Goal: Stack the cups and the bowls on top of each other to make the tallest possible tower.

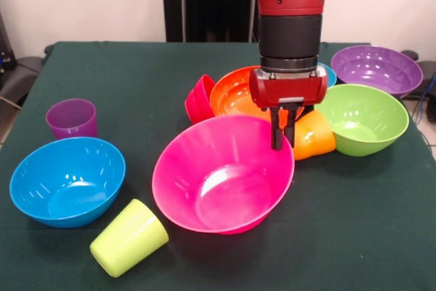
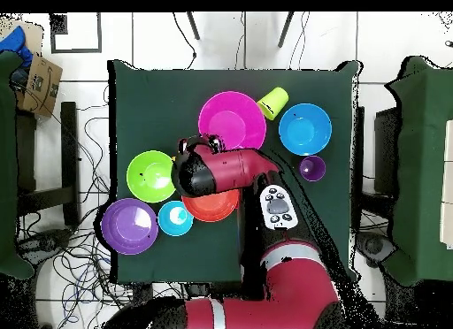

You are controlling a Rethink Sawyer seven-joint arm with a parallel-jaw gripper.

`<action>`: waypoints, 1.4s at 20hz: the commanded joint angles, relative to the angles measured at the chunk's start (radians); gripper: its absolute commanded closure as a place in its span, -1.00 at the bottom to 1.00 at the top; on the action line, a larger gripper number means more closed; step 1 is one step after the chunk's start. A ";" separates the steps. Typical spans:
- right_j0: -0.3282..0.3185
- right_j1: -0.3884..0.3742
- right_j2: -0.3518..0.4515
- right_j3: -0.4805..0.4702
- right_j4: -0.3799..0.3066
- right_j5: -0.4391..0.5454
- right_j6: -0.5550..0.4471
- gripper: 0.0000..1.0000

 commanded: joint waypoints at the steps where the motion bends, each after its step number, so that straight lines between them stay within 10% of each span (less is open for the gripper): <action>1: -0.005 -0.007 0.020 0.041 0.013 0.129 0.063 1.00; 28: -0.046 -0.344 0.044 0.185 0.081 0.402 -0.013 1.00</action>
